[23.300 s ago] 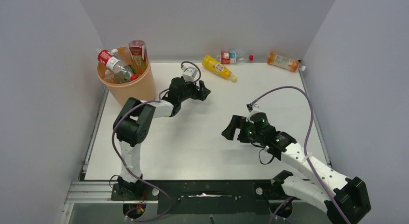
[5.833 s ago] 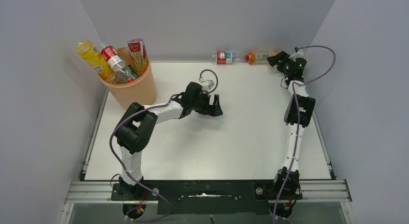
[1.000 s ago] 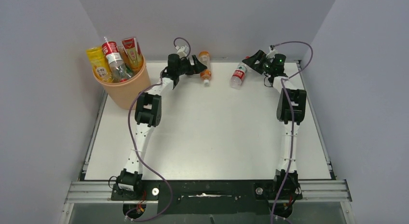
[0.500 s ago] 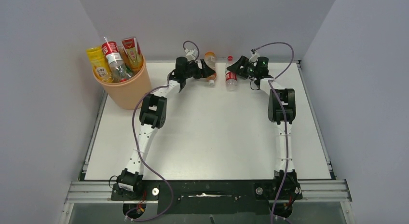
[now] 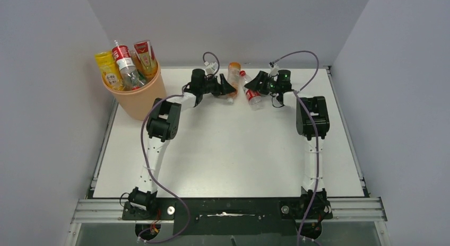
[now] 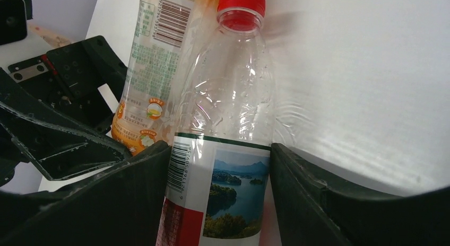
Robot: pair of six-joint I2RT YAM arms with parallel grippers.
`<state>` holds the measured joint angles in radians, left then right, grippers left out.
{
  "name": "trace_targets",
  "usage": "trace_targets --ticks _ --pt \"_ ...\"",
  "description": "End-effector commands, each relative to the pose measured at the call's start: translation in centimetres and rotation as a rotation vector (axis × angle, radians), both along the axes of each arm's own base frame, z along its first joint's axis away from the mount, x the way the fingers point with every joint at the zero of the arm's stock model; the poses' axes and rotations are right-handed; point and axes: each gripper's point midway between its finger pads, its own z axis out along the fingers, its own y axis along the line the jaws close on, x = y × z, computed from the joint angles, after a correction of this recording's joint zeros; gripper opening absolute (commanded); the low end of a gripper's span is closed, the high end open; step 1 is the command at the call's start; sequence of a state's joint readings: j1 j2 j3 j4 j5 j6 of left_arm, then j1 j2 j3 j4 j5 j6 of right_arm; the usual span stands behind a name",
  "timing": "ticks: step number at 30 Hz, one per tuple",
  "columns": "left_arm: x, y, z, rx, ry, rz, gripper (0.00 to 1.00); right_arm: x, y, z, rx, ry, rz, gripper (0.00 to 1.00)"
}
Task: Put the plastic bottles in the bin
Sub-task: Move the plastic bottle to the center of the board.
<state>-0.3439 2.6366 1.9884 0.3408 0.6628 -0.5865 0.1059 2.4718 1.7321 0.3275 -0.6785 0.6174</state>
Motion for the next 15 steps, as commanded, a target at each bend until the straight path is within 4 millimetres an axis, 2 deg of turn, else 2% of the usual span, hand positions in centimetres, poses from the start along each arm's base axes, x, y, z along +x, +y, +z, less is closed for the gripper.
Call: trace_targets --ticks 1,2,4,10,15 --pt "-3.6 -1.1 2.9 -0.001 -0.026 -0.045 0.71 -4.4 0.8 -1.1 -0.033 0.060 0.035 0.62" --pt "-4.4 -1.2 2.9 0.009 -0.022 -0.045 0.71 -5.2 1.0 -0.5 -0.036 0.056 0.035 0.62" --pt "-6.0 -1.6 3.4 0.018 -0.019 -0.052 0.71 -6.9 1.3 -0.6 -0.051 0.061 0.039 0.61" --pt "-9.9 -2.7 3.3 0.048 0.007 -0.089 0.74 -11.4 1.7 -0.7 -0.099 0.081 0.052 0.61" --pt "-12.4 -3.6 3.5 0.091 0.019 -0.101 0.82 -13.5 1.6 -0.6 -0.115 0.087 0.066 0.61"
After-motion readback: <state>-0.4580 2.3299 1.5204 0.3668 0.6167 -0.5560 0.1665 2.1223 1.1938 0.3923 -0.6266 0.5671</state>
